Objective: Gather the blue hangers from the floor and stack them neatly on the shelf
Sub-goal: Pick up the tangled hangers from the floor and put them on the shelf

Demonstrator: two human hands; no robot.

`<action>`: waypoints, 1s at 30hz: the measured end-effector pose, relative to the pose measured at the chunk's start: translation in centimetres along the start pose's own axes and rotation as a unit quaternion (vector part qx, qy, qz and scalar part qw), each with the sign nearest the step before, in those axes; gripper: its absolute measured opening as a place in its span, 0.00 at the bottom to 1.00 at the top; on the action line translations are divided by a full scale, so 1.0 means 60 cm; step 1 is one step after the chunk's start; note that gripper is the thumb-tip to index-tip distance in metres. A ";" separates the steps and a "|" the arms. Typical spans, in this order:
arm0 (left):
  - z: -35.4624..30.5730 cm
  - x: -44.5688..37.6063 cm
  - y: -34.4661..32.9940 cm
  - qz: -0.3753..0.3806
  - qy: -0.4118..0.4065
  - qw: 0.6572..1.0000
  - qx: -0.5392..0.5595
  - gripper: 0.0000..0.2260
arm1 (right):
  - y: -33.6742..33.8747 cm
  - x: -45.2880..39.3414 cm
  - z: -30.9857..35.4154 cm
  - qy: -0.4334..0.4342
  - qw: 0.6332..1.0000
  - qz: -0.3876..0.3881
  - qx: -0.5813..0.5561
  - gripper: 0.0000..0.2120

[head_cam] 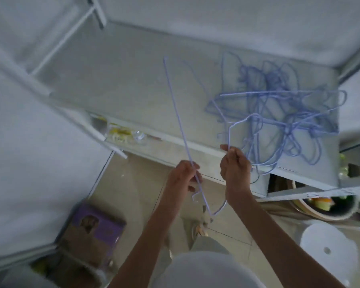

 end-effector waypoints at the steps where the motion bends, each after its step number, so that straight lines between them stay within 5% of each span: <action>1: -0.020 -0.028 -0.016 0.028 -0.005 0.999 -0.020 0.09 | 0.001 -0.024 0.009 0.004 0.999 -0.033 -0.014 0.13; 5: -0.084 -0.148 -0.073 0.065 -0.025 0.990 -0.124 0.07 | -0.001 -0.124 0.053 0.027 0.979 -0.197 -0.053 0.10; 8: -0.112 -0.201 -0.095 0.116 -0.026 0.984 -0.130 0.10 | 0.005 -0.187 0.091 0.029 0.952 -0.287 0.099 0.08; 14: -0.118 -0.233 -0.084 0.185 -0.005 0.977 -0.108 0.11 | 0.003 -0.225 0.115 -0.017 0.932 -0.281 0.229 0.14; 18: -0.094 -0.273 -0.051 0.203 0.025 0.971 -0.121 0.10 | 0.007 -0.214 0.087 -0.022 0.952 -0.251 0.175 0.13; 23: -0.075 -0.316 -0.040 0.174 -0.108 0.911 -0.359 0.05 | 0.059 -0.191 0.074 -0.068 0.978 -0.178 0.088 0.13; 27: -0.094 -0.299 -0.079 0.058 -0.204 0.915 -0.343 0.08 | 0.089 -0.192 0.078 -0.051 0.976 -0.194 0.087 0.13; 30: -0.091 -0.284 -0.143 0.077 -0.274 0.885 -0.368 0.03 | 0.108 -0.213 0.091 -0.030 0.973 -0.197 0.113 0.13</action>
Point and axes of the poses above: each hand's wrist, its own x-axis away from the middle knuckle, its own y-axis out of the back of the hand, z = x × y, the point moved 2 cm from there along -x, towards the middle knuckle, and after that the axes turned 1 degree about x, right-handed, at the moved point
